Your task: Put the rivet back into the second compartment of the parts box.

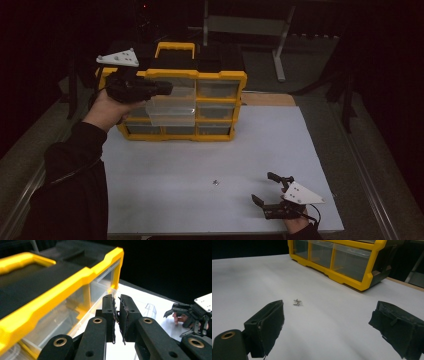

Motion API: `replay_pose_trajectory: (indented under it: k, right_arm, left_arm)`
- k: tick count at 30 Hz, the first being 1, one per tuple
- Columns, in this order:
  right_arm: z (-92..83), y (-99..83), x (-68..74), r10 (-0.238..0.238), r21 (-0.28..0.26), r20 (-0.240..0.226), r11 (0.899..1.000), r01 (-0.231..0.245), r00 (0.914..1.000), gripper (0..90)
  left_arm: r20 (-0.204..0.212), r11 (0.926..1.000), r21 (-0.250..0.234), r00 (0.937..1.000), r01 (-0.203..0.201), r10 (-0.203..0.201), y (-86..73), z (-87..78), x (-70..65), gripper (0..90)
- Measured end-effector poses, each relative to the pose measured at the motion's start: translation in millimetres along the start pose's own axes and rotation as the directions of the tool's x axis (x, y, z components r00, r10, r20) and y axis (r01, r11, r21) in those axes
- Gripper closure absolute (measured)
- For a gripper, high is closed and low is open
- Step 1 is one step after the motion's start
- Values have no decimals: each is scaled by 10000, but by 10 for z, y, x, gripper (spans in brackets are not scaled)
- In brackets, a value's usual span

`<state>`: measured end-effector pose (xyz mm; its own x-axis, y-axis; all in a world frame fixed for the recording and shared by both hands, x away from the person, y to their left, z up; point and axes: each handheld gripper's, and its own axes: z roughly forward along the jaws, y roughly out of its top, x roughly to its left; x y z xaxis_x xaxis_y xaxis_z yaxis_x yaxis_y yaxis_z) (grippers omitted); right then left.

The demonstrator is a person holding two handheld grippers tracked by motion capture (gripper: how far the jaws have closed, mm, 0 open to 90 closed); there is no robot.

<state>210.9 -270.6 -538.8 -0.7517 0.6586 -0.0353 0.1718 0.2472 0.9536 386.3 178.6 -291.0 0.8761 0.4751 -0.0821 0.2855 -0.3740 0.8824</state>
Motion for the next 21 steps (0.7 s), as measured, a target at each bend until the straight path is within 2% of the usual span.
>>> replay_pose_trajectory:
  k: [4, 8, 13, 15, 17, 18, 20, 21]
  right_arm:
    - [-1, -1, 0, 17, 8, -30, 10000, -17, 10000, 96]
    - [-1, -1, 0, 4, 22, -41, 10000, -4, 10000, 95]
    - [-4, -1, -1, 4, 31, -50, 10000, -3, 10000, 95]
    - [-3, -2, 0, 3, 35, -54, 10000, -3, 10000, 96]
    - [-4, -1, 0, -1, 28, -52, 10000, 1, 10000, 96]
    - [-5, -1, -2, -1, 25, -44, 10000, 1, 10000, 96]
    - [-4, -2, -4, -2, 29, -30, 10000, 2, 10000, 96]
    - [-4, -2, -3, 0, 43, -32, 10000, 1, 10000, 95]
  left_arm:
    - [-202, 9975, 688, 9997, 127, -114, 34, 69, -1, 815]
    - [-326, 9917, 1258, 9993, 247, -207, 61, 122, 3, 814]
    - [-401, 9873, 1577, 9991, 198, -136, 83, 145, -13, 809]
    - [-400, 9898, 1405, 9990, 252, -198, 91, 124, -14, 783]
    - [-537, 9950, 967, 9984, 234, -182, 103, 79, -16, 694]
    - [-468, 9965, 805, 9987, 238, -201, 106, 59, -16, 650]
    - [-483, 9971, 698, 9984, 315, -282, 113, 39, -24, 562]
    - [-474, 9971, 716, 9986, 273, -239, 113, 35, -33, 547]
